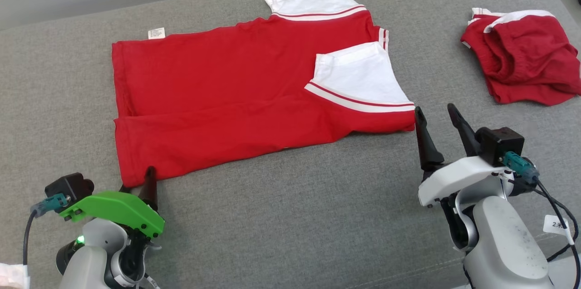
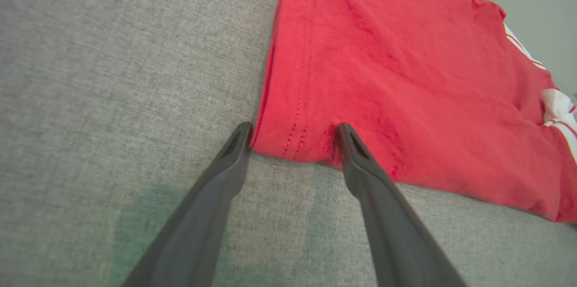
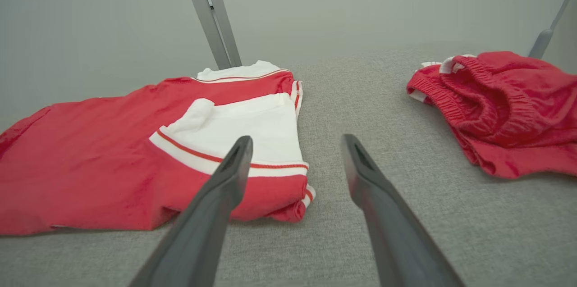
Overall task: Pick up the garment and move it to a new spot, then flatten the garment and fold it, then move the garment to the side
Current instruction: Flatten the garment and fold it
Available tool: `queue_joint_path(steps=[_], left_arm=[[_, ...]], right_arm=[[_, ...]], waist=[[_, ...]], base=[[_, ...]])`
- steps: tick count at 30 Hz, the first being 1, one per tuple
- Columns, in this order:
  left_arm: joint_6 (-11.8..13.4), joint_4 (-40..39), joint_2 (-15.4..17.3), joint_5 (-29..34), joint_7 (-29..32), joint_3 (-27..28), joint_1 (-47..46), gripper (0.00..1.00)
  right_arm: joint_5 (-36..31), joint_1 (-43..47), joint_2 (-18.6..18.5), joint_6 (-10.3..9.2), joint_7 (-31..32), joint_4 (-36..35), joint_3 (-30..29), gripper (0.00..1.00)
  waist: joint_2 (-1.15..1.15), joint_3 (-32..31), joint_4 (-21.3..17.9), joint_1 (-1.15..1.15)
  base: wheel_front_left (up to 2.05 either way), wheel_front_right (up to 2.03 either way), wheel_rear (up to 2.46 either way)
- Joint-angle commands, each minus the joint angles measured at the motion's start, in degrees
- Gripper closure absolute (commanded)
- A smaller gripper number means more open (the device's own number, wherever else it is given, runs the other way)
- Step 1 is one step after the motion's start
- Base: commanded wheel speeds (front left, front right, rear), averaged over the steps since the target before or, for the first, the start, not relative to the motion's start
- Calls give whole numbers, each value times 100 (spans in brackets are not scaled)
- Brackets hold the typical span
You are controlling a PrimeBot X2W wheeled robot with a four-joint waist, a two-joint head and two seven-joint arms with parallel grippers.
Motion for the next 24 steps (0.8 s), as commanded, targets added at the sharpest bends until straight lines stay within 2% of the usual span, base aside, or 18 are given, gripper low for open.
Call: queue_joint_path(steps=[1,6,19,24], left_arm=[[-39,62,-7,-52,-43,12,-60,100],[-85,167,-42,-39,-226,14,-141,100],[-212,272,-115,7,-486,-83,-188,100],[-221,293,-121,-23,-522,-100,-123,100]], right_arm=[[30,46,-9,-6,74,72,25,0],[168,-111,-10,-6,209,484,64,0],[640,-1073,-13,-7,43,2310,168,0],[512,-1326,-11,-7,177,3012,73,0]], waist=[[0,18,-2,0],[0,16,58,0],[0,-34,318,0],[0,-86,361,0]], base=[[0,0,0],[0,0,0],[0,0,0],[0,0,0]])
